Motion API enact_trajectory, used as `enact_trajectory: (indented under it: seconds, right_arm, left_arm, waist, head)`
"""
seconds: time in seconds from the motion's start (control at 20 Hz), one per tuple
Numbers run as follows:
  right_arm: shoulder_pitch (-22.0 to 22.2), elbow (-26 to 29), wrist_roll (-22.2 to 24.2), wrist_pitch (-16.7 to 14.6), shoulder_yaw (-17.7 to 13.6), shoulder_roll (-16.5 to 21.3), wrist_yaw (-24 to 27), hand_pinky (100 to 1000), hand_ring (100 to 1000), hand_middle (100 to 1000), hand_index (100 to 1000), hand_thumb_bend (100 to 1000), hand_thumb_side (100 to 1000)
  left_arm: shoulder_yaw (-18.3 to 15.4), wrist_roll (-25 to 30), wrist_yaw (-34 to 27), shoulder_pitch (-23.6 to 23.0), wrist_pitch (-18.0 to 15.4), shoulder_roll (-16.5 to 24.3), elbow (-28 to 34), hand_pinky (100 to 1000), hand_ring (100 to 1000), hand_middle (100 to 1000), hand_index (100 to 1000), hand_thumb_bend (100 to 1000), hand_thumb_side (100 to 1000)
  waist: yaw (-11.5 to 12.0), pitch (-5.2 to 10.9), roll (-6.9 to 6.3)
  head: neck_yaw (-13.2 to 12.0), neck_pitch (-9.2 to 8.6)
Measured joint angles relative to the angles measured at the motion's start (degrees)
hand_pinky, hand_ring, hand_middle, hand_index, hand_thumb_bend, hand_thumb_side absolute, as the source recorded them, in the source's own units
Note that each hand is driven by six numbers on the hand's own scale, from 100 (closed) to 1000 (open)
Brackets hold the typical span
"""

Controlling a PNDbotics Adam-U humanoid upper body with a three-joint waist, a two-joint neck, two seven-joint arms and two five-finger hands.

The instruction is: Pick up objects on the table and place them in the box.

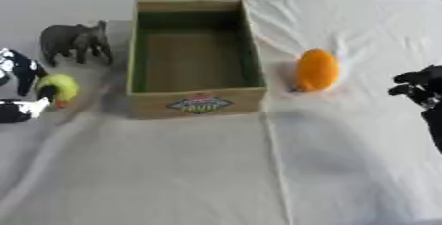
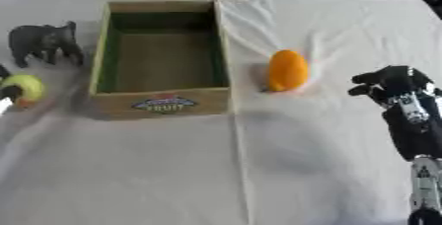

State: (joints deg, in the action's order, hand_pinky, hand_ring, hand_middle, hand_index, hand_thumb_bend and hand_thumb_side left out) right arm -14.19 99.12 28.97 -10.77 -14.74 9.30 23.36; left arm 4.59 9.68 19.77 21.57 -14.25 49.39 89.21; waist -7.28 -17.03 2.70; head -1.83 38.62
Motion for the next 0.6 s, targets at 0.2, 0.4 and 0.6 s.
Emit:
enact_trajectory:
  seconds: [0.2, 0.4, 0.6]
  right_arm:
    - [0.0, -0.01, 0.06, 0.08, 0.0, 0.0, 0.0, 615, 682, 523, 642, 100, 415]
    - [0.04, -0.04, 0.22, 0.24, 0.22, 0.0, 0.0, 615, 682, 523, 642, 100, 416]
    - [0.09, -0.13, 0.36, 0.26, 0.51, 0.0, 0.0, 615, 683, 523, 642, 100, 416]
  left_arm:
    - [-0.42, -1.11, -2.76, 1.46, 0.39, 0.39, 4.18, 551, 354, 274, 511, 100, 255]
    - [0.21, -1.04, -4.44, 4.64, 0.44, 1.08, 6.31, 552, 355, 275, 512, 100, 252]
    - [2.3, 0.25, -5.25, 9.5, 0.05, 1.04, 5.54, 559, 367, 287, 522, 100, 258]
  waist:
    - [0.01, 0.09, -0.15]
    - [-0.03, 0.3, -0.1]
    - [-0.36, 0.43, 0.1]
  head:
    - [-1.42, -0.53]
    - [-2.65, -0.91]
    - [-3.47, -0.92]
